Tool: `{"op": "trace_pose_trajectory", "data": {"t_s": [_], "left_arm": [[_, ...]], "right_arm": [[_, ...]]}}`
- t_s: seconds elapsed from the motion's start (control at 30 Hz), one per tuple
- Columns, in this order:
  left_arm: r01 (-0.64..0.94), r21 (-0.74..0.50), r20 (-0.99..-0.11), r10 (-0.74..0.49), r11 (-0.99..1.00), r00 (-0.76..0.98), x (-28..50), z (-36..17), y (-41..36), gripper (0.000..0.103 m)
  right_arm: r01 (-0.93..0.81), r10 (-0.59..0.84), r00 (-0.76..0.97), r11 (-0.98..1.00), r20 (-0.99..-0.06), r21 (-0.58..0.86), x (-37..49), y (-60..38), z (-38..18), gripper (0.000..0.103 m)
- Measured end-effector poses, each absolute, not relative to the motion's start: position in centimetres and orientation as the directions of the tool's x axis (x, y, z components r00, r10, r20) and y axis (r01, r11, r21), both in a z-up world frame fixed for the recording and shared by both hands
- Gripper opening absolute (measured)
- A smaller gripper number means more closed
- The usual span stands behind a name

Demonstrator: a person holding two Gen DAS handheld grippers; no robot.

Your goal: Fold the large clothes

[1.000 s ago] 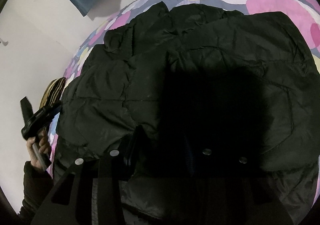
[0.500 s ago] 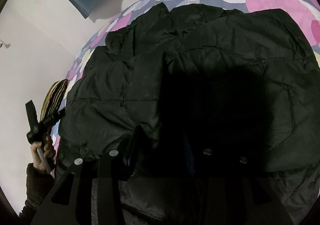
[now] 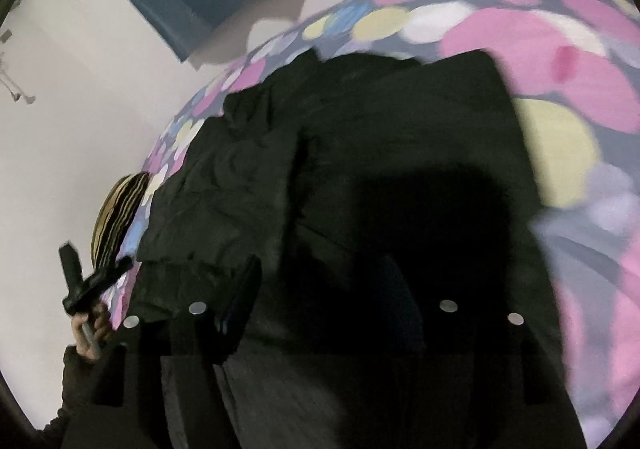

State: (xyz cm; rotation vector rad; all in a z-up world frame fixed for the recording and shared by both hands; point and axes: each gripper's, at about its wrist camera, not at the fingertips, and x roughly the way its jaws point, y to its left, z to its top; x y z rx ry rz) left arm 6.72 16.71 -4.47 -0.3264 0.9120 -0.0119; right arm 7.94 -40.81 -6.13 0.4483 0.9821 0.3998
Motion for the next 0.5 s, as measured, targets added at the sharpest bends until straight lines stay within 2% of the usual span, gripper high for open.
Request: {"op": "trace_pose_trajectory", "data": {"t_s": [0.13, 0.23, 0.37, 0.5], "left_arm": [[-0.125, -0.313, -0.778, -0.178, 0.941, 0.603, 1.4, -4.7, 17.1, 0.054], [-0.112, -0.391, -0.779, -0.264, 0.913, 0.568, -2.0, -5.4, 17.2, 0.057], [-0.075, -0.454, -0.773, -0.351, 0.888, 0.528, -5.4, -6.0, 16.4, 0.061], [-0.036, -0.507, -0.752, -0.421, 0.861, 0.508, -8.0, -6.1, 15.2, 0.061]], "right_arm": [[-0.03, 0.433, 0.525, 0.87, -0.733, 0.492, 3.3, -46.5, -6.3, 0.065], [0.025, 0.403, 0.519, 0.874, -0.754, 0.485, 0.5, -49.4, -7.1, 0.065], [0.063, 0.446, 0.473, 0.843, -0.76, 0.534, -3.1, -51.7, -8.6, 0.065], [0.008, 0.518, 0.433, 0.816, -0.737, 0.578, -6.3, -50.8, -9.4, 0.068]]}}
